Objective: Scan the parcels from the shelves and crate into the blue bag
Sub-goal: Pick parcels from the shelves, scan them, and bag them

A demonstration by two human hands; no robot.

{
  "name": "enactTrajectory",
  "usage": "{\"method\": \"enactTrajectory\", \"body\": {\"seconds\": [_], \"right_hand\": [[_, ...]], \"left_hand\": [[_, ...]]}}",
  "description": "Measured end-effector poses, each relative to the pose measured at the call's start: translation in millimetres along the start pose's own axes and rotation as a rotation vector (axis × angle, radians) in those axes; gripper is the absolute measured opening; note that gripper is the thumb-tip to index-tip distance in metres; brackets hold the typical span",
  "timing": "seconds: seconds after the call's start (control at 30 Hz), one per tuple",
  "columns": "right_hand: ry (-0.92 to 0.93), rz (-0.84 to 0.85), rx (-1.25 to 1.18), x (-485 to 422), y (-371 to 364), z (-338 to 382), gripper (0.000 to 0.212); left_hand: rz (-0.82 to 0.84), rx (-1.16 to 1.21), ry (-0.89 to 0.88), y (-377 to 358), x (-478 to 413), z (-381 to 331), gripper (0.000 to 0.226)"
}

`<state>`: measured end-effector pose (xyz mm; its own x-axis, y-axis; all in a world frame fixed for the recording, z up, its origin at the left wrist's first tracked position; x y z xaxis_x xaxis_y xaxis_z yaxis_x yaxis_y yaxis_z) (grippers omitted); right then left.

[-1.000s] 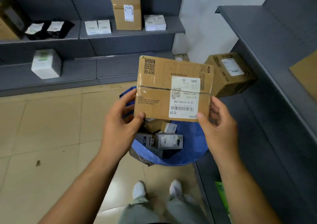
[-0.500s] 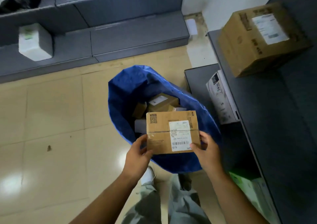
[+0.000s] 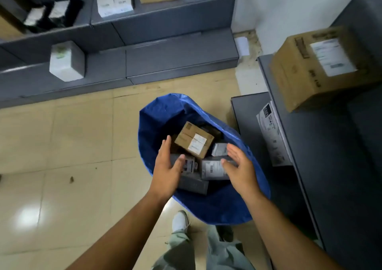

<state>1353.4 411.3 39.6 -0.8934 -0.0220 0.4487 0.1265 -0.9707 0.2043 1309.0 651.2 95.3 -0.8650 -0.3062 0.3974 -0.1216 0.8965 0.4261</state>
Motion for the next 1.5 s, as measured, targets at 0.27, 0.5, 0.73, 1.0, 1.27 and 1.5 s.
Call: {"method": "enactTrajectory", "body": {"seconds": [0.27,0.5,0.73,1.0,1.27,1.5], "right_hand": [[0.328,0.049,0.023,56.5,6.1,132.1,0.059],[0.663,-0.068,0.152,140.8,49.1,278.5,0.069],[0.883,-0.307,0.237,244.7,83.9,374.4,0.071],[0.913,-0.657,0.314,363.6,102.6,415.8,0.064],[0.873,-1.021,0.380,513.3,131.1,410.4,0.061],[0.758,-1.319,0.440,682.4,161.0,349.8,0.060]], "left_hand": [[-0.023,0.039,-0.270,48.3,74.8,-117.5,0.075],[0.013,0.101,-0.578,82.8,122.9,-237.2,0.069],[0.180,0.098,-0.901,108.2,178.2,-333.2,0.073],[0.415,0.166,-1.198,138.3,234.9,-402.1,0.070],[0.697,0.308,-1.359,120.9,334.9,-440.7,0.066],[1.025,0.403,-1.434,66.1,493.8,-427.7,0.057]]}}
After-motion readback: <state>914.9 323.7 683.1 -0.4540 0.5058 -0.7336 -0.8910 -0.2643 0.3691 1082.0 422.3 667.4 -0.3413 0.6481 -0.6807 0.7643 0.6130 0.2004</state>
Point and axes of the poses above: each hand's wrist, its own x-axis away from the middle knuckle, its own y-axis out of the back of the hand, z = x × y, the point moved 9 cm from there along -x, towards the middle knuckle, and after that the axes turned 1 degree about x, right-handed, at the moved point
